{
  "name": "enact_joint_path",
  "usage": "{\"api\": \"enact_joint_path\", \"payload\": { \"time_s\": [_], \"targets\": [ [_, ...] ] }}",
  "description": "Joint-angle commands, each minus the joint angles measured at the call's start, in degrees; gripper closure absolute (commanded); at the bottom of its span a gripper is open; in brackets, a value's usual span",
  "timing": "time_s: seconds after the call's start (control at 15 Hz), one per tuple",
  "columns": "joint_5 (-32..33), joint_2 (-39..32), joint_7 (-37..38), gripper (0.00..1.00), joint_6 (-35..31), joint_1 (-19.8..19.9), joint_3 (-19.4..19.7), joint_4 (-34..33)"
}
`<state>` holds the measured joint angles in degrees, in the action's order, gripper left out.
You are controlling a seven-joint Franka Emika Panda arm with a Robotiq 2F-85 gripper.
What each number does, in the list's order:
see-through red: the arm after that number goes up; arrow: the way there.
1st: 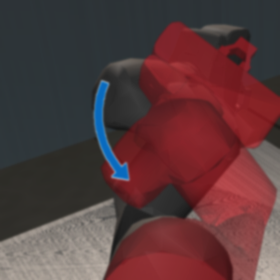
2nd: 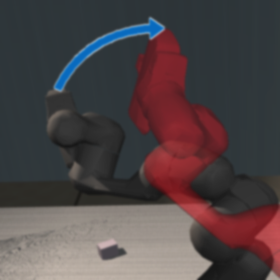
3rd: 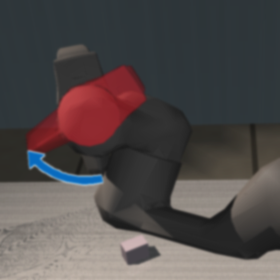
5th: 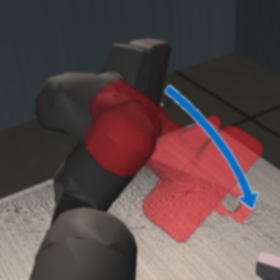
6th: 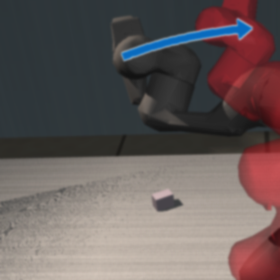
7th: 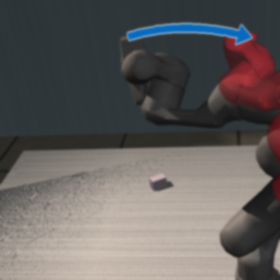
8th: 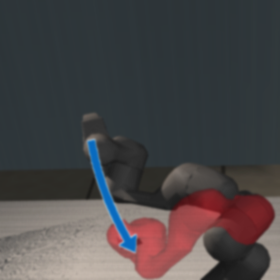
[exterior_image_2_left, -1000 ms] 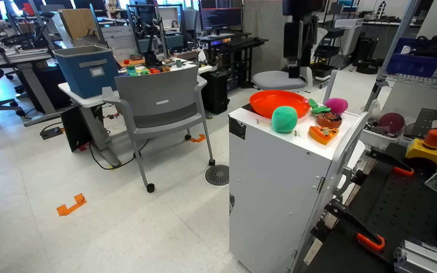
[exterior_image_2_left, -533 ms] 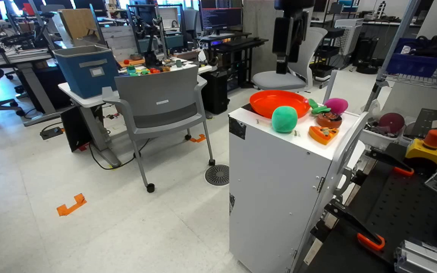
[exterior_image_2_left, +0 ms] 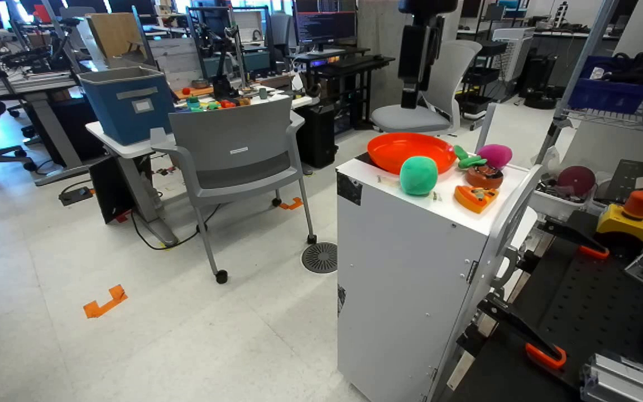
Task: Put the green object on the orange plate
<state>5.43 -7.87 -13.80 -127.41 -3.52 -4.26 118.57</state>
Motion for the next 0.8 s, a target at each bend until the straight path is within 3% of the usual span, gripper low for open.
{"api": "enact_joint_path", "payload": {
  "time_s": [0.0, 0.73],
  "targets": [
    [0.02, 0.0, -0.16, 0.0, 0.11, 0.04, -0.06, -0.04],
    [0.85, -0.74, 1.78, 0.0, -0.24, -0.35, -0.14, -0.07]
  ]
}}
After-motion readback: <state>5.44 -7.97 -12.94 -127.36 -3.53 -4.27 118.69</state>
